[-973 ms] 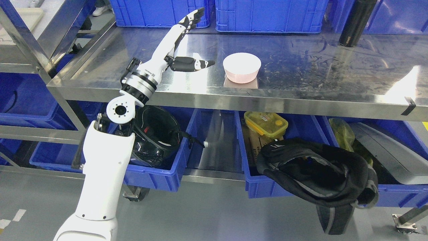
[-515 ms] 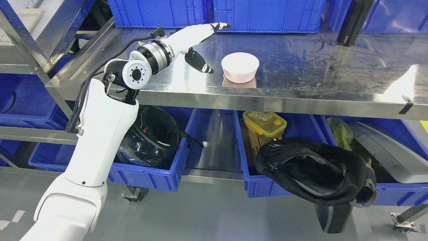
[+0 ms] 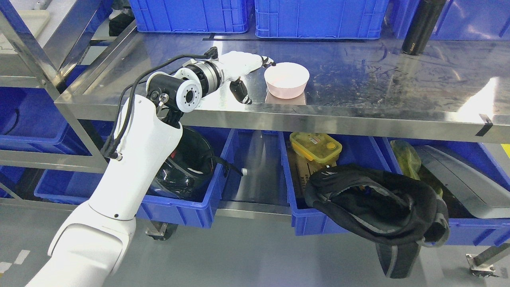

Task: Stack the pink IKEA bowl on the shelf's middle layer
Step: 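Reach the left hand forward along the shelf toward the pink bowl, then hook the left hand fingers over the pink bowl's rim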

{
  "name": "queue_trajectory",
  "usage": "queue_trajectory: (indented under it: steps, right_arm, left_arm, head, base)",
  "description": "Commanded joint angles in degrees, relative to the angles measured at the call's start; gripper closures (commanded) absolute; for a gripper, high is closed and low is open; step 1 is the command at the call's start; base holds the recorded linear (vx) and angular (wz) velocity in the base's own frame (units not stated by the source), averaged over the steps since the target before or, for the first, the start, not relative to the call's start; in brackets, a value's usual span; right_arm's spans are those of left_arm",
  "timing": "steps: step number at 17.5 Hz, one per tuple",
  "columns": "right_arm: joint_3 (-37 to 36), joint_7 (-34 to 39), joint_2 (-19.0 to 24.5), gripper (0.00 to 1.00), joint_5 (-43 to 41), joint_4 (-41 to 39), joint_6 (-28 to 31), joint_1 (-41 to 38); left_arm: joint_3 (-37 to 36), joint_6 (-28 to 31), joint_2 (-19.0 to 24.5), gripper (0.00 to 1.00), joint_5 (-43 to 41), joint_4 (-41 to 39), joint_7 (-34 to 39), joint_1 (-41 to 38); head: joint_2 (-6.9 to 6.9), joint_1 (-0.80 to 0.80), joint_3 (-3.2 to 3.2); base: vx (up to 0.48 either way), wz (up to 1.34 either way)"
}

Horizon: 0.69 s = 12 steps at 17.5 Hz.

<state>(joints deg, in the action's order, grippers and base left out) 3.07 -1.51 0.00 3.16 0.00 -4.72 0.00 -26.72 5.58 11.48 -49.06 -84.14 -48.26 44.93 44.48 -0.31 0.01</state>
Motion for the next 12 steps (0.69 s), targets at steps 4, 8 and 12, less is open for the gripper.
queue_trajectory:
  steps: [4, 8, 12]
  right_arm:
    - [0.0, 0.0, -1.0, 0.0, 0.0, -1.0, 0.0, -1.3]
    - [0.0, 0.0, -1.0, 0.0, 0.0, -1.0, 0.0, -1.3]
    - [0.0, 0.0, -1.0, 0.0, 0.0, -1.0, 0.0, -1.3]
  left_arm:
    - [-1.4, -1.9, -6.5, 0.35, -3.7, 9.9, 0.0, 3.3]
    - [-1.3, -2.0, -6.6, 0.35, -4.1, 12.5, -0.1, 3.6]
    - [-1.3, -2.1, -7.2, 0.35, -5.0, 14.6, -0.1, 3.9]
  head:
    - [0.0, 0.0, 0.0]
    - [0.0, 0.0, 0.0]
    - [0.0, 0.0, 0.0]
  base:
    - [0.0, 0.0]
    - [0.0, 0.0]
    - [0.0, 0.0]
